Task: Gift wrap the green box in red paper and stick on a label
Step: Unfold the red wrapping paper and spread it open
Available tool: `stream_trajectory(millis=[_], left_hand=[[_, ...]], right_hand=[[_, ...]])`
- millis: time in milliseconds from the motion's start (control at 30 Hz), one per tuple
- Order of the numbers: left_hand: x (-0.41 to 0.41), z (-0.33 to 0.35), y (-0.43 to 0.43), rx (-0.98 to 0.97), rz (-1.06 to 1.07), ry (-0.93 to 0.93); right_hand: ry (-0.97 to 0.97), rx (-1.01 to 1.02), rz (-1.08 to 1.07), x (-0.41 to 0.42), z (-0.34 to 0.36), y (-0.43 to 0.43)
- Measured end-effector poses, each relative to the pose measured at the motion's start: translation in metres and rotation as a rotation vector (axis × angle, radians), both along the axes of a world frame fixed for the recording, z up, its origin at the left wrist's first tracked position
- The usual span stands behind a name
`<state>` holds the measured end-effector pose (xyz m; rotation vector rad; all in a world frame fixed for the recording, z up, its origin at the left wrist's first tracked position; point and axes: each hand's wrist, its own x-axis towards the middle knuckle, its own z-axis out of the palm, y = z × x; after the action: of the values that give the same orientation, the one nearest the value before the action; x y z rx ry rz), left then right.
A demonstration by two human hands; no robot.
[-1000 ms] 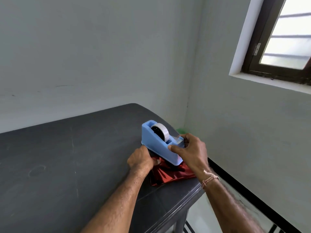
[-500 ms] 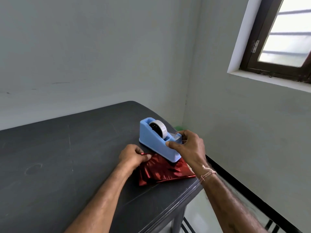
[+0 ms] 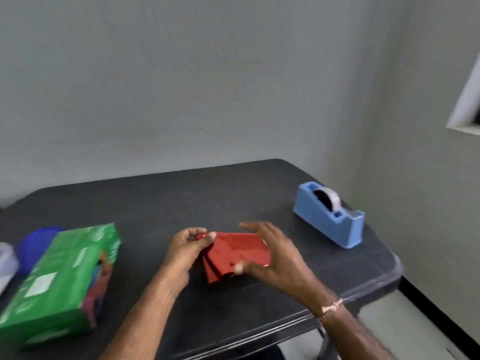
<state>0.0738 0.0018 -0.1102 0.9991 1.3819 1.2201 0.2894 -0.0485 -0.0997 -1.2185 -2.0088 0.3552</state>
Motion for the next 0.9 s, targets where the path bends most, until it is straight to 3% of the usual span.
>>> stream_trajectory(millis=[67,133,333,600,800,900], left_hand=[[-0.016,-0.001,-0.012,0.019,0.016,-0.034],[-0.038,-0.004,-0.026,0.030,0.049,-0.037],[-0.079,-0.019,-0.053,-0.001,0.048,-0.056],[-0.075,-0.026,-0.058,0.012,-0.031,0.018],[-0.072,-0.028,-0.060,0.007,-0.105,0.034],[-0.073,-0.025,-0.065,0.011,-0.188,0.061]], right_hand=[[-0.061,-0.032,0.146,-0.039,-0.012,-0.007],[0.002,-0.044,0.215,-0.072,-0.021,-0.007],[0.274,-0.311,0.232,-0.098,-0.029,-0.005],[0.510,-0.461,0.283,-0.092,-0.028,-0.008],[0.625,-0.588,0.275,-0.084,-0.021,-0.009],[0.607,-0.559,0.200,-0.084,-0.017,-0.001]])
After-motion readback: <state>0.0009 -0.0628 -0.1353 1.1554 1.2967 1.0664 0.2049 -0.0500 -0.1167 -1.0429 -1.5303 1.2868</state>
